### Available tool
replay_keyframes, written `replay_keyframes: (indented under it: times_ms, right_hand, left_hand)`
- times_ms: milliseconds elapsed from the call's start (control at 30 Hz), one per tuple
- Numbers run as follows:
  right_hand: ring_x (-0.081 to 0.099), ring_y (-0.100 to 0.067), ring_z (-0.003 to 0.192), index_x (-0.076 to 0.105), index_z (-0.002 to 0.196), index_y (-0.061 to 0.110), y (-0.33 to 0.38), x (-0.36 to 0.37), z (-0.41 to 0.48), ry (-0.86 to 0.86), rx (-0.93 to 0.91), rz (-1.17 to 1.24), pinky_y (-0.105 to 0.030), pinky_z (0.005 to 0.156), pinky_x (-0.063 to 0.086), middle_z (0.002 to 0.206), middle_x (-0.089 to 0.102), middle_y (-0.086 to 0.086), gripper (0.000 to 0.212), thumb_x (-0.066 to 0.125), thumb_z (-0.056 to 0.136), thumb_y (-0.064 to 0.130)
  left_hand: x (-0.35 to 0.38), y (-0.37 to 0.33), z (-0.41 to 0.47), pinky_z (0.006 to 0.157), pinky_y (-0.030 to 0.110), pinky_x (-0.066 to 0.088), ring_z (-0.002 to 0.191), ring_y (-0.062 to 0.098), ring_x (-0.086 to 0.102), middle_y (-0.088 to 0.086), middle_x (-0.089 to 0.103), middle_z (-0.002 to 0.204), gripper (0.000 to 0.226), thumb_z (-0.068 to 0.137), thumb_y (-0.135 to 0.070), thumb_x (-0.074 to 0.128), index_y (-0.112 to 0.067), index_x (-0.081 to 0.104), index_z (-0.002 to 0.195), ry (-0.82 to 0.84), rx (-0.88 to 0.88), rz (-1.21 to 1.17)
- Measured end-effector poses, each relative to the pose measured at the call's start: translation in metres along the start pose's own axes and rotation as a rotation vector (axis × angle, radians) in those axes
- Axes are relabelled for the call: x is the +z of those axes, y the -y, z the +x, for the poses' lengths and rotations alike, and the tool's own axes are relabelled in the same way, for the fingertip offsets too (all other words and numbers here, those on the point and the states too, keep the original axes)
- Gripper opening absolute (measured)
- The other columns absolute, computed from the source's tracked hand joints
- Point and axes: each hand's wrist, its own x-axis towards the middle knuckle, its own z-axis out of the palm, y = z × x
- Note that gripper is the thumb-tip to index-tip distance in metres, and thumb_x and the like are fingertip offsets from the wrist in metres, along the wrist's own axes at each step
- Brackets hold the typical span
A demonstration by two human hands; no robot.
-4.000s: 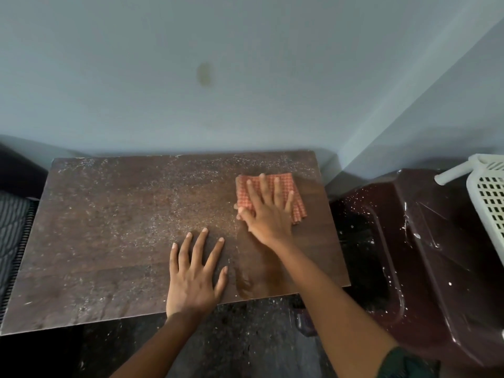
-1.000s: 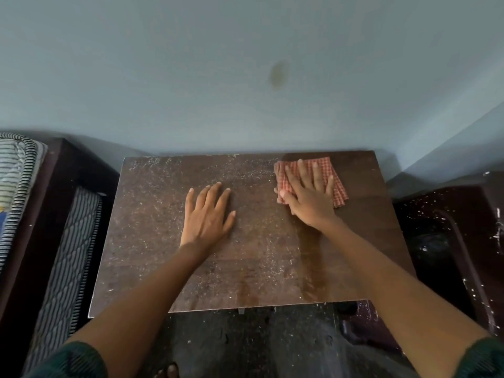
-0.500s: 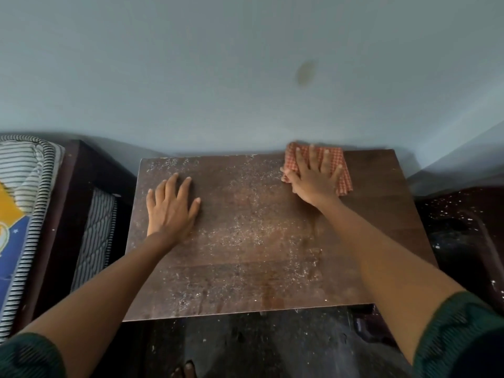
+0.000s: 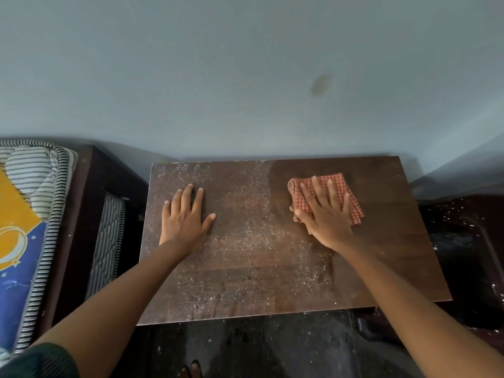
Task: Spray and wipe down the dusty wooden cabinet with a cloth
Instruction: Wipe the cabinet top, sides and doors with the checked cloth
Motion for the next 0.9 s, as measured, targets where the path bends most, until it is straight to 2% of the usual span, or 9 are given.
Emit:
replay_keyframes:
  times_ms: [100,167,300,433,500,633,700,800,900]
  right_hand:
    - [-0.023,-0.031,0.141,-0.014,0.146,0.036,0.032,-0.008,0.034,0.000,0.137,0.071,-0.060,0.107,-0.014,0.154,-0.027,0.003,0.070,0.015,0.090,0.067]
    - [-0.024,-0.033,0.141,-0.012,0.147,0.034,0.058,-0.012,0.055,0.006,0.122,0.094,-0.062,0.106,-0.014,0.155,-0.026,0.000,0.070,0.023,0.093,0.062]
    - [-0.025,-0.031,0.141,-0.015,0.146,0.034,0.087,-0.009,0.060,0.003,0.004,0.049,-0.056,0.103,-0.021,0.154,-0.027,0.002,0.069,0.016,0.092,0.064]
    - [-0.028,-0.026,0.139,-0.021,0.140,0.035,0.073,0.000,0.029,-0.001,-0.200,-0.041,-0.051,0.106,-0.025,0.150,-0.030,0.002,0.074,-0.018,0.076,0.073]
    - [-0.030,-0.021,0.138,-0.019,0.141,0.034,0.056,0.003,0.015,0.010,-0.257,-0.071,-0.049,0.109,-0.022,0.152,-0.028,0.002,0.078,-0.025,0.072,0.071]
    - [-0.032,-0.020,0.136,-0.021,0.141,0.033,0.020,-0.001,0.011,0.012,-0.155,-0.063,-0.051,0.110,-0.019,0.149,-0.034,0.008,0.083,-0.031,0.068,0.071]
    - [-0.028,-0.024,0.139,-0.020,0.143,0.035,0.018,-0.006,0.026,0.008,-0.022,0.003,-0.054,0.108,-0.016,0.149,-0.034,0.007,0.077,-0.019,0.076,0.073]
    - [-0.025,-0.030,0.141,-0.012,0.147,0.035,0.041,-0.013,0.054,0.023,0.135,0.104,-0.060,0.107,-0.015,0.154,-0.027,0.003,0.066,0.017,0.094,0.061]
    - [-0.027,-0.032,0.140,-0.013,0.147,0.034,0.066,-0.017,0.065,0.029,0.105,0.109,-0.060,0.106,-0.016,0.154,-0.027,0.002,0.067,0.023,0.096,0.057]
  left_hand:
    - [0.000,-0.002,-0.001,0.116,0.049,0.010,0.145,0.029,0.008,0.009,0.008,0.157,0.067,0.093,-0.051,0.028,-0.017,0.011,0.149,0.012,-0.005,0.034]
    - [0.001,-0.002,-0.002,0.117,0.048,0.009,0.145,0.028,0.007,0.008,0.006,0.158,0.067,0.094,-0.052,0.025,-0.018,0.008,0.149,0.015,-0.005,0.051]
    - [0.002,0.000,-0.001,0.117,0.047,0.009,0.145,0.027,0.006,0.006,0.005,0.158,0.067,0.093,-0.053,0.024,-0.020,0.008,0.149,0.016,0.001,0.048]
    - [0.003,0.001,-0.001,0.117,0.048,0.010,0.145,0.027,0.007,0.006,0.007,0.158,0.067,0.093,-0.053,0.026,-0.020,0.010,0.149,0.006,0.005,0.011]
    - [0.004,0.002,-0.001,0.117,0.047,0.009,0.145,0.027,0.007,0.006,0.007,0.158,0.067,0.093,-0.053,0.026,-0.020,0.009,0.149,0.010,0.007,0.013]
    - [0.002,0.000,-0.001,0.117,0.047,0.009,0.145,0.027,0.007,0.006,0.005,0.158,0.067,0.094,-0.052,0.025,-0.020,0.007,0.149,0.022,-0.002,0.034]
    - [0.001,-0.003,-0.001,0.118,0.047,0.008,0.145,0.026,0.005,0.006,0.002,0.158,0.066,0.094,-0.051,0.022,-0.019,0.003,0.149,0.044,-0.012,0.071]
    - [-0.002,-0.006,0.000,0.118,0.047,0.007,0.146,0.026,0.000,0.006,-0.004,0.158,0.066,0.095,-0.051,0.018,-0.020,-0.004,0.149,0.094,-0.017,0.114]
    - [-0.006,-0.005,0.002,0.118,0.047,0.006,0.146,0.026,-0.002,0.006,-0.006,0.158,0.066,0.095,-0.051,0.017,-0.020,-0.006,0.148,0.130,-0.014,0.116]
